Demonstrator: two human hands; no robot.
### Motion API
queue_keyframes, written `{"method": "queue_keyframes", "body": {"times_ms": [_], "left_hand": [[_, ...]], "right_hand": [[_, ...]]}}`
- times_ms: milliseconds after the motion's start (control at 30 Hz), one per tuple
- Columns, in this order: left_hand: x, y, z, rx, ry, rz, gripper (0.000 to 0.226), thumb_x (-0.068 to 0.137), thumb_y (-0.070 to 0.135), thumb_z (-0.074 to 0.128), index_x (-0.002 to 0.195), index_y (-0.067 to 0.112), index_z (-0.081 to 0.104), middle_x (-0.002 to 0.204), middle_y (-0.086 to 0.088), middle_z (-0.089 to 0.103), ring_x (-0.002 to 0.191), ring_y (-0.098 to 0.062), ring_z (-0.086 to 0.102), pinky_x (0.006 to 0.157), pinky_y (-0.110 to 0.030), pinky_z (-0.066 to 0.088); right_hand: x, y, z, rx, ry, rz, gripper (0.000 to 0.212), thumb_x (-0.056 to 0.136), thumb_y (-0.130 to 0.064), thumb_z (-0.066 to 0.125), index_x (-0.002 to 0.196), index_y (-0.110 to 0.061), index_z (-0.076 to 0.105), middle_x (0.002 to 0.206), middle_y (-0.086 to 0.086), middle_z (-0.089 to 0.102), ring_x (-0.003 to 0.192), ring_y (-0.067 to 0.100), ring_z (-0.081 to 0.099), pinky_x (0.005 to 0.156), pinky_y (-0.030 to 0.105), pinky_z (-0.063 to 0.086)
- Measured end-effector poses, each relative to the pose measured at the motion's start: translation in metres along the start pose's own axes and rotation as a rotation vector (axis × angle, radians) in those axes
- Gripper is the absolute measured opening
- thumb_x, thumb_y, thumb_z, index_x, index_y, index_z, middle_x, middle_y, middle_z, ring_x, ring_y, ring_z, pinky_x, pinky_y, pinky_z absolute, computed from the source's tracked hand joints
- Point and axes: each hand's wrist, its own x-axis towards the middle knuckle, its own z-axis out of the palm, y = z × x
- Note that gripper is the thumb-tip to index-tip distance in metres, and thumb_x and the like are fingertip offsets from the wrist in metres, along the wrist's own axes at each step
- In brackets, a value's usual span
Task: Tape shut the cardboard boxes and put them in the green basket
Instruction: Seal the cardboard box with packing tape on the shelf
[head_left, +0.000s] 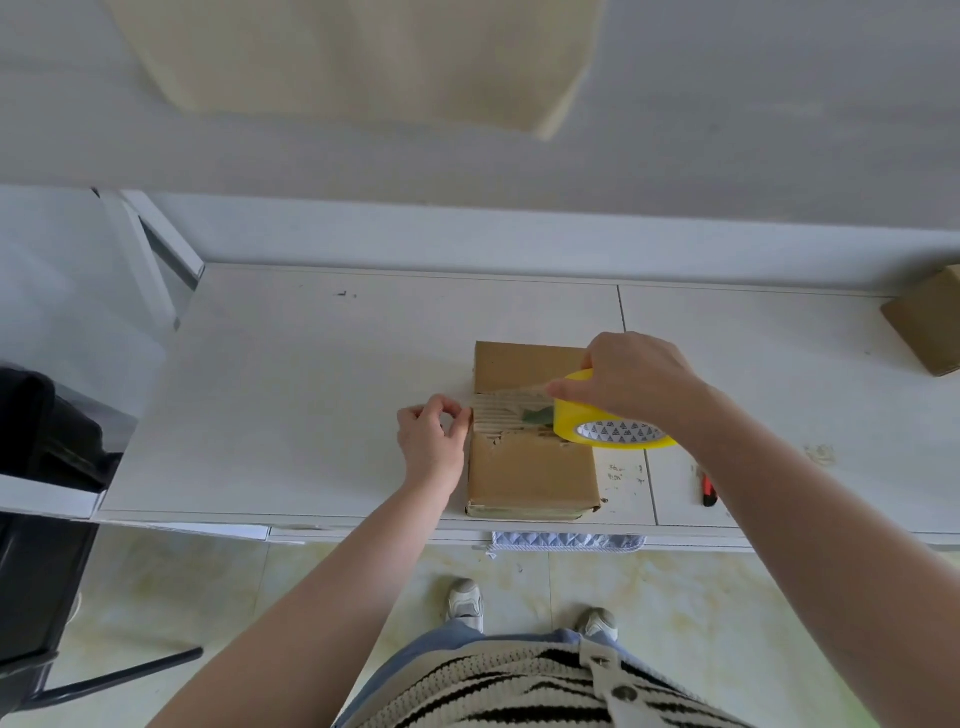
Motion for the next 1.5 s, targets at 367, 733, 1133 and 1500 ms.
{"method": "queue_keyframes", "body": {"times_ms": [367,733,1133,1500], "left_hand": [[0.008,-0.007,0.002,0.416,-0.106,0.251,0.039,0.103,0.045,0.034,0.074,0.019,0.043,0.079,0.0,0.051,0.083,-0.028,0.052,0.077,-0.04,0.038],[0.009,-0.005,0.007,0.53,-0.049,0.298,0.041,0.104,0.043,0.03,0.067,0.025,0.034,0.068,0.005,0.046,0.075,-0.025,0.053,0.079,-0.038,0.03],[0.008,0.0,0.003,0.708,-0.154,0.366,0.059,0.099,0.059,0.017,0.062,0.022,0.044,0.054,0.004,0.049,0.063,-0.02,0.056,0.083,-0.037,0.029],[0.015,0.015,-0.007,1.003,-0.299,0.37,0.074,0.091,0.066,-0.001,0.076,0.021,0.057,0.064,0.001,0.062,0.068,-0.021,0.058,0.092,-0.04,0.029]], "right_hand": [[-0.003,0.0,-0.004,0.068,-0.048,-0.036,0.071,0.069,-0.085,0.05,0.075,-0.015,0.064,0.065,-0.004,0.059,0.063,0.012,0.056,0.052,0.026,0.033],[0.001,0.031,0.001,-0.055,-0.039,0.031,0.076,0.067,-0.092,0.043,0.06,-0.017,0.053,0.055,-0.005,0.053,0.052,0.011,0.052,0.048,0.024,0.033],[0.012,0.066,0.068,0.033,-0.196,0.201,0.08,0.062,-0.095,0.039,0.062,-0.016,0.053,0.053,-0.005,0.052,0.051,0.012,0.054,0.047,0.023,0.033],[0.019,0.065,0.069,0.096,-0.234,0.17,0.077,0.064,-0.093,0.042,0.058,-0.016,0.046,0.052,-0.004,0.048,0.052,0.014,0.051,0.051,0.026,0.035]]}}
